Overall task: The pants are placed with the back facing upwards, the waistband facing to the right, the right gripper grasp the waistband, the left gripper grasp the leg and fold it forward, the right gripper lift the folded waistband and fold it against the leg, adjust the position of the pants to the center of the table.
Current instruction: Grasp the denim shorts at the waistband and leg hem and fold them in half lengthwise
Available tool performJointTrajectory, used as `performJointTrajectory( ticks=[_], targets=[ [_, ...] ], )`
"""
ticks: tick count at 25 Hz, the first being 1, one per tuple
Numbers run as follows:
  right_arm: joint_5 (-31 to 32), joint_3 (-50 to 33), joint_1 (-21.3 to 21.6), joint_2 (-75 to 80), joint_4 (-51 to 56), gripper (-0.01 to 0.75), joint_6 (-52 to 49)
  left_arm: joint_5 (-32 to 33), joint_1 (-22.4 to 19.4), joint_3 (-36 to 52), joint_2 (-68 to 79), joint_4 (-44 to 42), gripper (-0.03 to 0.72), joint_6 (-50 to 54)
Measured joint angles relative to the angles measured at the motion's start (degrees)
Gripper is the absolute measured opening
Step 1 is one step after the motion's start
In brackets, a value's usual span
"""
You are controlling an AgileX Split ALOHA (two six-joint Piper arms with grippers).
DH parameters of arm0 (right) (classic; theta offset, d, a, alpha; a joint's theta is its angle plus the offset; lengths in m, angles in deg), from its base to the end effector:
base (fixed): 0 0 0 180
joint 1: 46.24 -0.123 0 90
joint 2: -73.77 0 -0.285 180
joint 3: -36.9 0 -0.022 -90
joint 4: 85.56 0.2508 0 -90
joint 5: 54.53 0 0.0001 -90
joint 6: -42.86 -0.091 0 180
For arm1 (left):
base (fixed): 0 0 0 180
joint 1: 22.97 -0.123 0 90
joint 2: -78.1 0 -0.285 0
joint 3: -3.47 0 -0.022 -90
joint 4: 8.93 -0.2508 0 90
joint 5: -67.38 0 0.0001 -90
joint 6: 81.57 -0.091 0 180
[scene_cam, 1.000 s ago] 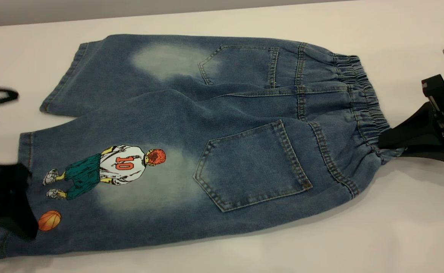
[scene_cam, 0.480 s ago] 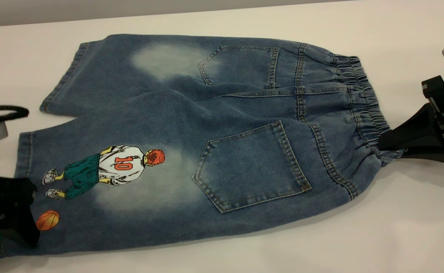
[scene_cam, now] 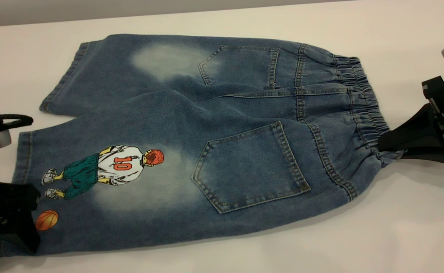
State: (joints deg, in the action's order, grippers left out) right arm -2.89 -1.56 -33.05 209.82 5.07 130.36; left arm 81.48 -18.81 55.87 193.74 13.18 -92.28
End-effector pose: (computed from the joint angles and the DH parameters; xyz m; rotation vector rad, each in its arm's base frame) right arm 0.2668 0.0108 0.0172 0.3188 2.6610 1.2791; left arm 0.1938 -0.0225 0.0485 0.1812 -3.1016 0.1375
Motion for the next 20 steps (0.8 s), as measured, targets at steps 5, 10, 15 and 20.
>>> performJointTrajectory(
  ticks=[5, 10, 15, 20],
  targets=[
    [0.7, 0.0, 0.0, 0.0, 0.0, 0.036, 0.0, -1.1, 0.0, 0.0, 0.0, 0.2, 0.288, 0.0],
    [0.8, 0.0, 0.0, 0.0, 0.0, 0.036, 0.0, -1.5, 0.0, 0.0, 0.0, 0.3, 0.078, -0.8],
    [1.0, 0.0, 0.0, -0.3, -0.1, 0.036, 0.0, -1.5, 0.0, 0.0, -0.2, 0.4, 0.077, -0.8],
    [1.6, -0.1, 0.0, -2.4, -0.6, 0.036, -0.4, -0.3, 0.0, 0.0, -3.3, 0.4, 0.077, -0.8]
  ],
)
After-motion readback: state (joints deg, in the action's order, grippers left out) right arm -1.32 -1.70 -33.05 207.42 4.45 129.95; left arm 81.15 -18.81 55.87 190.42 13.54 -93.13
